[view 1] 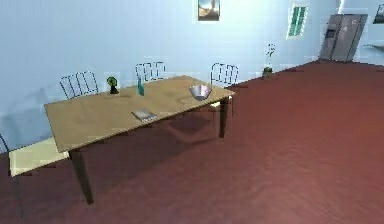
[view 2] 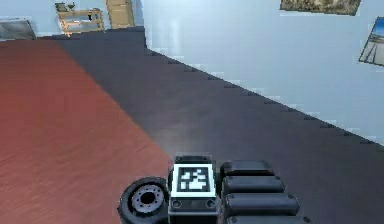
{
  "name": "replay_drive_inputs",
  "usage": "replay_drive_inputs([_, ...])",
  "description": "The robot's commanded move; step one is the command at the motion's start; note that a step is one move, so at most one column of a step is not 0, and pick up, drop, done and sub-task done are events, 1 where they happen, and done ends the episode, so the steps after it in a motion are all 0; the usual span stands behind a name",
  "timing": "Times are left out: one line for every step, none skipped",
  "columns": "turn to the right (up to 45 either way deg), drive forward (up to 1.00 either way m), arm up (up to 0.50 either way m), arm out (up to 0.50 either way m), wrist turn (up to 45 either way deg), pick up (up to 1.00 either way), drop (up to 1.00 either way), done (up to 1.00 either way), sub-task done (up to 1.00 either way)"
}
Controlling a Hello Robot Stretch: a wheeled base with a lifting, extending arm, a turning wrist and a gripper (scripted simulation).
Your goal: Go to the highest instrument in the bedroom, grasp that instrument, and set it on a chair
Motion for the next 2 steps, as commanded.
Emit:
replay_drive_inputs([-36.0,0.00,0.00,0.00,0.0,0.00,0.00,0.00,0.00])
replay_drive_inputs([0.0,0.70,0.00,0.00,0.0,0.00,0.00,0.00,0.00])
